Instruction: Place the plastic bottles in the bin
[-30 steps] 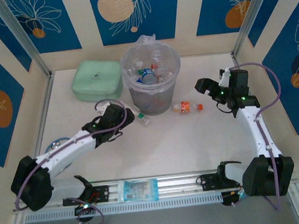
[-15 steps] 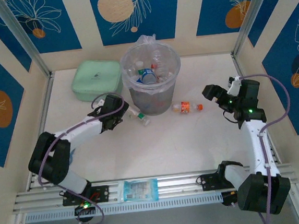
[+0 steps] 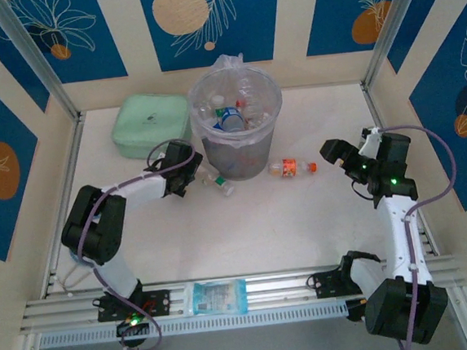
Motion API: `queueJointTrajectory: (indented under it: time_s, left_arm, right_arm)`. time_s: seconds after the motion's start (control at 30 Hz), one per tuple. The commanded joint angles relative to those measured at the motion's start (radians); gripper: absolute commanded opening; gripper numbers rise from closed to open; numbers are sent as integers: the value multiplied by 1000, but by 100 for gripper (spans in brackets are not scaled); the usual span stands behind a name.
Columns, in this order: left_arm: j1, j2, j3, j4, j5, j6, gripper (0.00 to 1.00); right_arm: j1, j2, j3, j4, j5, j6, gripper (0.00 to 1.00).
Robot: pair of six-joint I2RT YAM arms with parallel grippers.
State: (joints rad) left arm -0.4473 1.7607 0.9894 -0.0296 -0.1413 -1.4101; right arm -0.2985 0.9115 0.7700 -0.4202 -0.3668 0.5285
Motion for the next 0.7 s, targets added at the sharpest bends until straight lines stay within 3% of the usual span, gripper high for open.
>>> queueJointTrajectory:
  time_s: [0.0,0.43,0.67]
  left_arm:
    - [9,46,28,36,41,-53,96]
    - [21,11,-31,59,23,-63,61]
    - [45,-119,-103,33,-15,-37,57]
  right_arm:
    - [-18,-36,-10,-7,-8,9,95]
    - [-39,-55,-12,-14,-3,21,95]
    - [-41,-73,-17,-22,-1,25,95]
